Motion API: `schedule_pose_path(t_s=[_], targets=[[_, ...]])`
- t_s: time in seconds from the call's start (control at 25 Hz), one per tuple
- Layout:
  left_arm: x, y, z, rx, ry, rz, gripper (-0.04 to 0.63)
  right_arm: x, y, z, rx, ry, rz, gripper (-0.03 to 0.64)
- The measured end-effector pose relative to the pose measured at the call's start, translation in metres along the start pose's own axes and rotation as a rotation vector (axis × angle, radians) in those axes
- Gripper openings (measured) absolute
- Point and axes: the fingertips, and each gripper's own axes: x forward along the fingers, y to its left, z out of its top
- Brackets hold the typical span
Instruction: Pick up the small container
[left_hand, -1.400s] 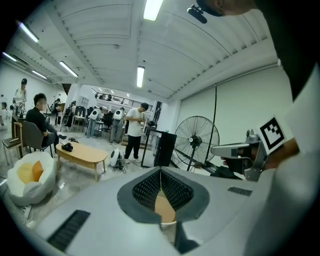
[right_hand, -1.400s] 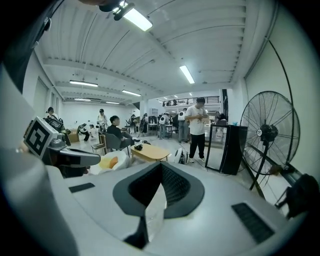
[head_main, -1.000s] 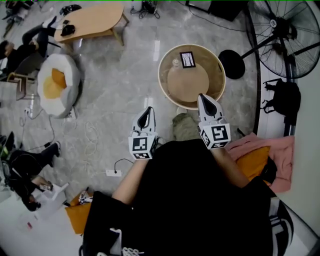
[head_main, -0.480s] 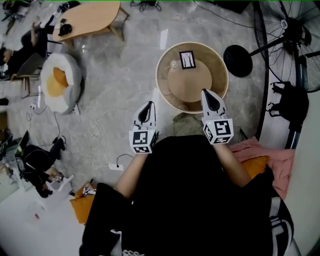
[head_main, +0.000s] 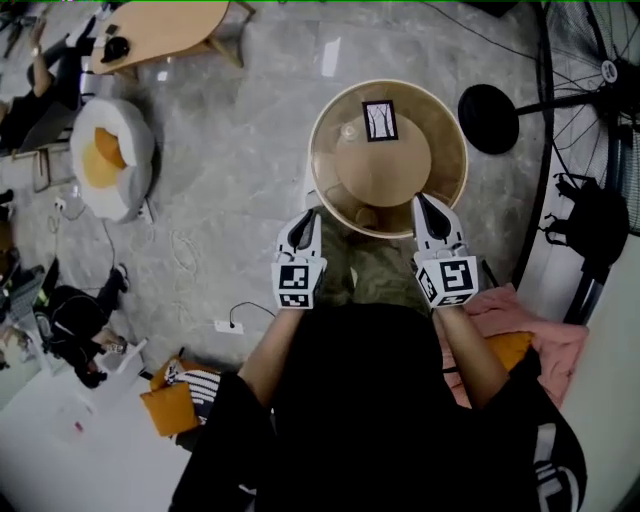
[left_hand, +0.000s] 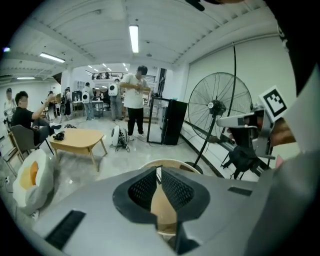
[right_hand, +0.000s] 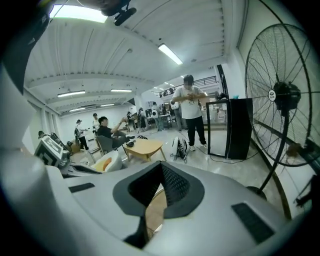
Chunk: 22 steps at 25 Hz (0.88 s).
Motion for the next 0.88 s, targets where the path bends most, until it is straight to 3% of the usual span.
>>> schedule_pose_path(t_s=[0.32,0.52,0.64,0.72,0.88], targets=[[0.144,0.026,-0.039,0.071,0.055,-0.116,0.021,0.059,-0.023,-0.022,0.035,0.018,-0.032,0.017],[0.231,0.056,-0.079,0.144,0.034,-0.18,0.023,0.097,-0.013,-0.084,0.039,0.085,-0.044,0.017],[0.295,0.081,-0.107,0.119,0.053,-0.228,0.038,0.139,-0.014,-0.127,0.088,0.152,-0.045,0.017],[0.333,0.09,-0.123,0.126,0.063,-0.269,0.141,0.163,-0.015,-0.155,0.109,0.185,-0.039,0.017],[0.38,0.084,-0.157,0.221,0.084,-0.328,0.294,0.182,-0.023,-0.207,0.135,0.231,-0.067,0.017]])
